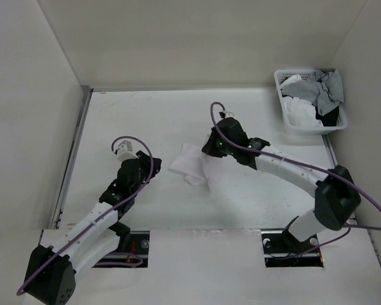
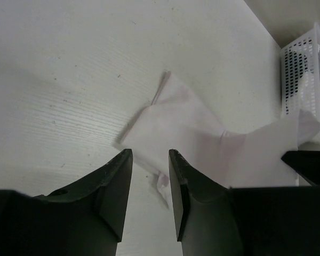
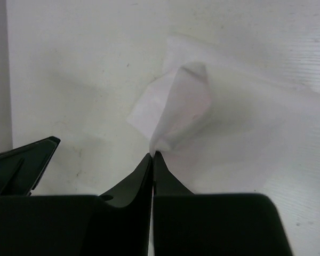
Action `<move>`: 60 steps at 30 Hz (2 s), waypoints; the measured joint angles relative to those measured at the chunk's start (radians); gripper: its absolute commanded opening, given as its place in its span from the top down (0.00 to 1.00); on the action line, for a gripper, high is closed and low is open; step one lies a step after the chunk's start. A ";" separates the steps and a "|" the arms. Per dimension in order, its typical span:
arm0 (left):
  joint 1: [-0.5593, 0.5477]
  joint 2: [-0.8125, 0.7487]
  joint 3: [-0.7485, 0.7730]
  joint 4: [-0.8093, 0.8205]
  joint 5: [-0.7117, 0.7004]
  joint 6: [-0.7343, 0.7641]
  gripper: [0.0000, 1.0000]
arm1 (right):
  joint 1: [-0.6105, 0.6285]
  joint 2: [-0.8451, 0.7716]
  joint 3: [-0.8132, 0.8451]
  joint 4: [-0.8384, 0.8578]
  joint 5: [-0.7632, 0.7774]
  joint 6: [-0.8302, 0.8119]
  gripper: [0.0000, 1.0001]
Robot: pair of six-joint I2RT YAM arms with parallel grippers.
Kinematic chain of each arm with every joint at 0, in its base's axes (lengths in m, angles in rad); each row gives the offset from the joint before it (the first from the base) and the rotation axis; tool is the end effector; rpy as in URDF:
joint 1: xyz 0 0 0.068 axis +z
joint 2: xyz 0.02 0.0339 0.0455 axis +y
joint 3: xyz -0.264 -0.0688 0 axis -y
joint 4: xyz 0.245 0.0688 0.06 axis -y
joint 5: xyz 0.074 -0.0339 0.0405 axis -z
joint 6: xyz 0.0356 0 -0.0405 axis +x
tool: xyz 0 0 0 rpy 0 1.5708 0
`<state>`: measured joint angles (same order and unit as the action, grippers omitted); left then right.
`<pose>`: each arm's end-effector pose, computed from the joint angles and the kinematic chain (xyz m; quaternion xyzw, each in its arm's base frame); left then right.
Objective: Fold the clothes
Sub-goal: Fold the tank top
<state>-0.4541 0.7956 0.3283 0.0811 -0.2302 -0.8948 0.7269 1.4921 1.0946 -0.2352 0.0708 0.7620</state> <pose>0.1668 -0.0724 0.2043 -0.2427 0.7902 -0.2719 0.4927 0.2533 0.2219 0.2724 0.0316 0.8910 0.2829 0.3536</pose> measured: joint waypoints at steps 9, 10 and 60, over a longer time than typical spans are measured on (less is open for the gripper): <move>0.091 -0.025 -0.008 -0.014 0.061 0.001 0.68 | 0.076 0.389 0.363 -0.048 0.010 -0.003 0.71; 0.098 -0.025 -0.008 -0.014 0.067 0.001 0.68 | 0.082 0.424 0.389 -0.047 0.008 0.001 0.62; 0.079 0.021 -0.018 -0.136 0.025 0.127 0.43 | -0.254 -0.348 -0.716 0.723 0.159 -0.113 0.22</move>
<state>-0.3752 0.8165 0.3103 -0.0551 -0.2050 -0.7677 0.4725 1.1439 0.3782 0.4877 0.2295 0.6487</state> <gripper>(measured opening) 0.570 0.774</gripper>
